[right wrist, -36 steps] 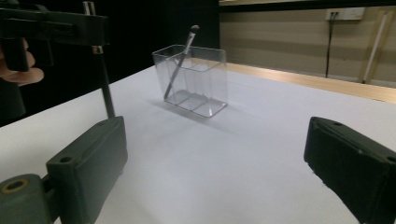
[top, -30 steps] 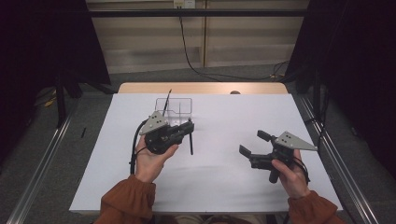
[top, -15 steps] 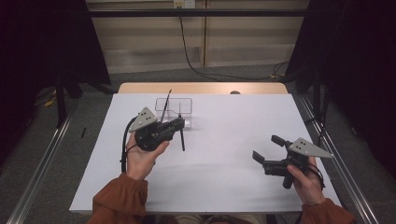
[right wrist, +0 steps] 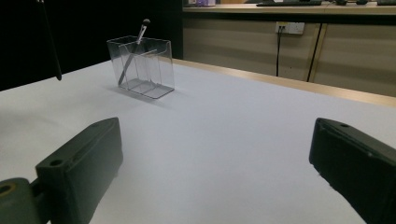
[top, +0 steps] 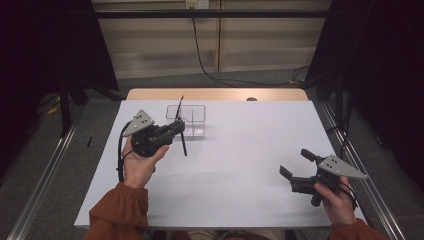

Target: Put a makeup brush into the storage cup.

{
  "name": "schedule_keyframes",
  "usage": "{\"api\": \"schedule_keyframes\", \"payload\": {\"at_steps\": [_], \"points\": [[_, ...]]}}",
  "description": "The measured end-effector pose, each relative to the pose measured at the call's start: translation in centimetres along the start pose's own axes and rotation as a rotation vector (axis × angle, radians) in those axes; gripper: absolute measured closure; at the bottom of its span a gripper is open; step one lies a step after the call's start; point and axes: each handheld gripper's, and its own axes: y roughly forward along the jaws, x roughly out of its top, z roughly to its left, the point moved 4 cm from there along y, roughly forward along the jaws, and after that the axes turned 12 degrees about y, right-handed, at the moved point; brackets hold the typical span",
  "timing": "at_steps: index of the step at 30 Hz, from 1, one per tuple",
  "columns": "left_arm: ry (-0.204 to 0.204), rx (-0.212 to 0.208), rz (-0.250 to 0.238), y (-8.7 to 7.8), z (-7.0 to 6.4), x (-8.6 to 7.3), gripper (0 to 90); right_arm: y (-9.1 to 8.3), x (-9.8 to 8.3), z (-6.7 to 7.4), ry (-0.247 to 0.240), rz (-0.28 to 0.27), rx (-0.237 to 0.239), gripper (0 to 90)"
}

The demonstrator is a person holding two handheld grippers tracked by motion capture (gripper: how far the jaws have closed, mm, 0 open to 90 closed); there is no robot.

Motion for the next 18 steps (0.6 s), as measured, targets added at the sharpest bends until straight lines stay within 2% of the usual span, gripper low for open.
{"api": "schedule_keyframes", "payload": {"at_steps": [2,9,13,15,18], "points": [[0.001,0.009,-0.002,-0.2,0.4,0.2,84.0,0.0,-0.2,0.0,-0.009,0.003,0.0,1.6],[-0.011,0.034,-0.005,-0.6,1.8,0.2,83.9,0.0,-0.8,-0.1,0.007,0.016,0.0,0.8],[-0.017,0.038,-0.007,-0.5,2.2,0.2,84.0,0.0,-0.7,-0.1,0.02,0.004,0.001,0.0],[-0.016,0.036,-0.009,-0.5,2.4,0.3,83.9,0.0,-0.7,-0.2,0.011,0.003,-0.005,0.0],[-0.005,0.037,-0.001,-0.3,2.6,0.6,84.0,0.0,-0.7,-0.1,0.025,0.001,0.001,0.0]]}}
